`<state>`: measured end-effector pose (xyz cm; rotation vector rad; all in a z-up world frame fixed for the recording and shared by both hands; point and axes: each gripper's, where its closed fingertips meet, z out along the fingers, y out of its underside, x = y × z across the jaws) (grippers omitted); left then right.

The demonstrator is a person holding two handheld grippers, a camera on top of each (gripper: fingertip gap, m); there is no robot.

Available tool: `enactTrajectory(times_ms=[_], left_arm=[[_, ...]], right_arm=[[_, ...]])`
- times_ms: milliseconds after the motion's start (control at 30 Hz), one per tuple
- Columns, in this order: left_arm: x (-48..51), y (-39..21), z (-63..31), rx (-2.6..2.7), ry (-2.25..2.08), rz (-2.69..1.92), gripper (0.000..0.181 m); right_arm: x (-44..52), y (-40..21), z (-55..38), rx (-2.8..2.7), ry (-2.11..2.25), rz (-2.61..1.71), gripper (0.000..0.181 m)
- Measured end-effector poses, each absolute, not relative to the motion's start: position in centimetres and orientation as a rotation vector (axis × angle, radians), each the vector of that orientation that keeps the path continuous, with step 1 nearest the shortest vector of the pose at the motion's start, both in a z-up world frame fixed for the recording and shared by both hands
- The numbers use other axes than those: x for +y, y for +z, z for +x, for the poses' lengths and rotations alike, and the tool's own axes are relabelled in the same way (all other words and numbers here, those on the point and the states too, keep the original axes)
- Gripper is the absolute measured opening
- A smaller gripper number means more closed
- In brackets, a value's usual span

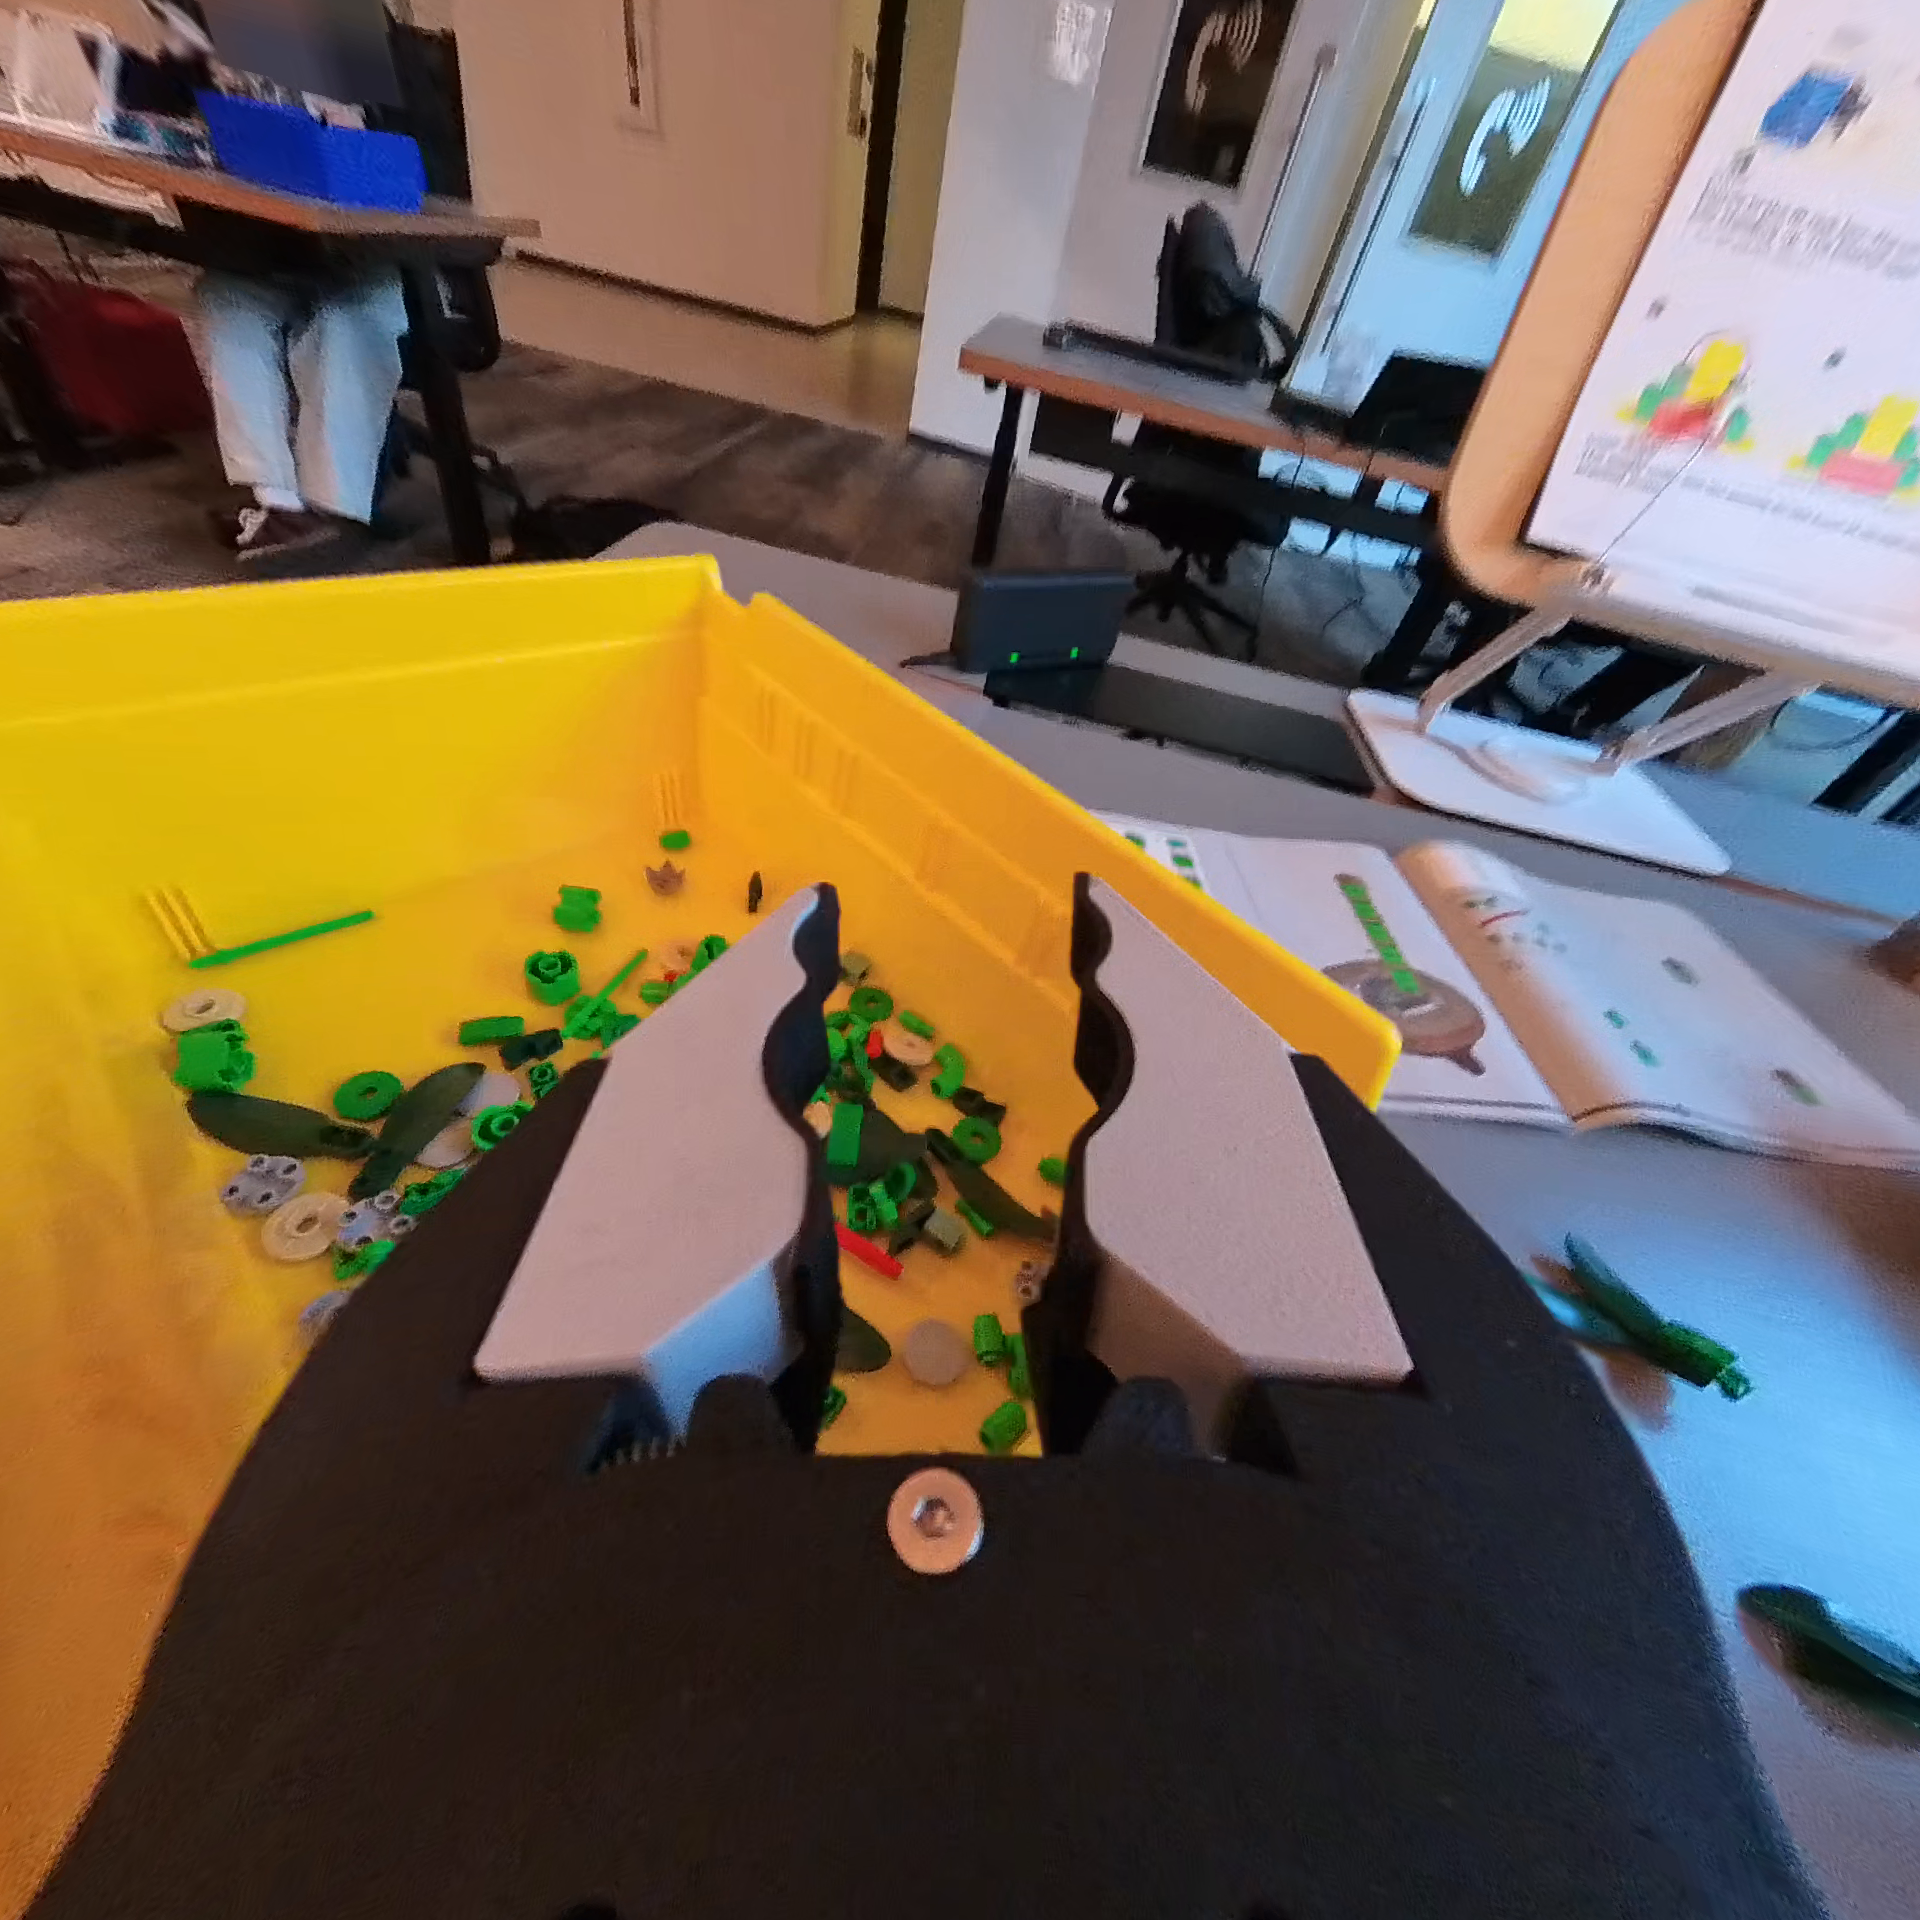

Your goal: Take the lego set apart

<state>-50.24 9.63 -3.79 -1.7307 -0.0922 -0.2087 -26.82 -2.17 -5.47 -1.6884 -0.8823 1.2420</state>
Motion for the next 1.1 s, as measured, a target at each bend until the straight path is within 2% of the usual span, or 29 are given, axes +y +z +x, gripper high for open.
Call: enactTrajectory(times_ms=[167, 267, 500, 733, 1100], left_arm=[[8.1, 0.4, -49.1, -0.059, -0.32, -1.477, 0.038], [6.5, 2.5, -45.0, 0.138, -0.505, -1.334, 0.024], [5.6, -1.3, -36.7, 0.494, -0.778, -1.526, 0.021], [5.1, -3.6, -34.6, 0.659, -0.716, -1.615, 0.016], [4.6, -6.9, -32.7, 0.848, -0.611, -1.728, 0.015]], right_arm=[[-1.7, -5.3, -26.4, -0.842, 1.239, -1.69, 0.012], [-0.7, -6.0, -25.9, -0.798, 1.188, -1.742, 0.012], [0.0, -9.4, -25.5, -0.892, 0.967, -1.892, 0.012], [-1.4, -14.2, -25.9, -1.135, 0.77, -2.056, 0.025], [-1.8, -15.5, -25.8, -1.186, 0.743, -2.111, 0.025]])
